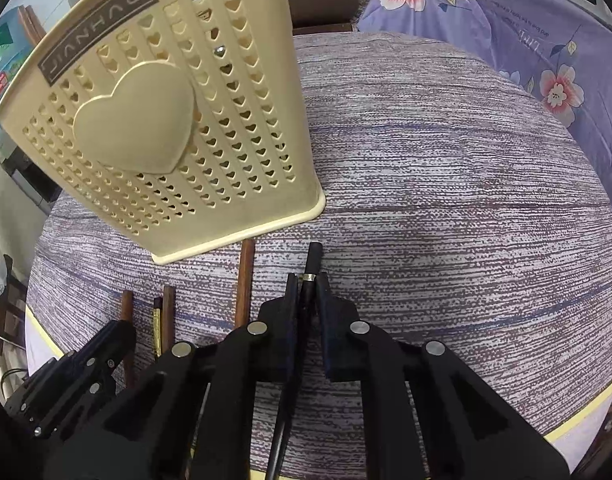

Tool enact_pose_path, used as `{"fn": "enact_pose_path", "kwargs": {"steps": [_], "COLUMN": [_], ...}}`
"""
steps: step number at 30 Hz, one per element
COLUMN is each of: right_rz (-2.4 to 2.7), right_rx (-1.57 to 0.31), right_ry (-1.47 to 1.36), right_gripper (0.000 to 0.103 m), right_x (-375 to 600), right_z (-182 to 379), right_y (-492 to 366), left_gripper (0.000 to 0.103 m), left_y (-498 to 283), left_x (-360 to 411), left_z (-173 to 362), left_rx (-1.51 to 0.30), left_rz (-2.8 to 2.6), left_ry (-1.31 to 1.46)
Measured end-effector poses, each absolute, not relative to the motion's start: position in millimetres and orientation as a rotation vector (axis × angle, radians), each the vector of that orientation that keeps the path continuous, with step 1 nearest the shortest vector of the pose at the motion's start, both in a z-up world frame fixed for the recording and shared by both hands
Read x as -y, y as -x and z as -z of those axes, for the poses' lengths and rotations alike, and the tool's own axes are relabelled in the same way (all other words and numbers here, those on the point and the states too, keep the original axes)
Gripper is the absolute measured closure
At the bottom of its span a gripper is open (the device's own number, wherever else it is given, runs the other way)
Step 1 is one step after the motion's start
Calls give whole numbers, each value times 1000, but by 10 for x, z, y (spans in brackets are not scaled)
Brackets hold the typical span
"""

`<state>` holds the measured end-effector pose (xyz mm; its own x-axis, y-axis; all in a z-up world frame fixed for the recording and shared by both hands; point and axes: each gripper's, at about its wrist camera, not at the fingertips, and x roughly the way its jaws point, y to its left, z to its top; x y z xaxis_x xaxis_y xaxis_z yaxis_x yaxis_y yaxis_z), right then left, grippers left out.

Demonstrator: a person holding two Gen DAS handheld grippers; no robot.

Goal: Organize utensils
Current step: 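Grasp a black chopstick with the right tool while the left tool grasps a wooden chopstick, then lift the black chopstick with the right tool while the left tool carries its chopstick over the holder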

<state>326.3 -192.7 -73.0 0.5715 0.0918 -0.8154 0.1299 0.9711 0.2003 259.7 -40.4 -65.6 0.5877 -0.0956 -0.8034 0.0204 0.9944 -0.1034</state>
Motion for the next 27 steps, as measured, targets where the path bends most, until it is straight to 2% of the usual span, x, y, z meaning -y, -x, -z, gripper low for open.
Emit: {"fn": "enact_pose_path", "kwargs": {"steps": [14, 21, 27], "right_rz": [-84, -245, -343], "right_rx": [-904, -812, -670], "right_ry": [-383, -504, -490], "right_gripper": [94, 95, 95], "right_x": [2269, 2549, 2675], "right_z": [660, 214, -335], "right_y": [-3282, -2985, -2552], "left_gripper": [95, 95, 95], "left_y": [-2626, -2426, -2178], "left_x": [229, 49, -91], "left_z": [491, 37, -457], "left_rx": [-895, -783, -648], "left_rz": [109, 162, 200], "left_ry": [162, 240, 263]}}
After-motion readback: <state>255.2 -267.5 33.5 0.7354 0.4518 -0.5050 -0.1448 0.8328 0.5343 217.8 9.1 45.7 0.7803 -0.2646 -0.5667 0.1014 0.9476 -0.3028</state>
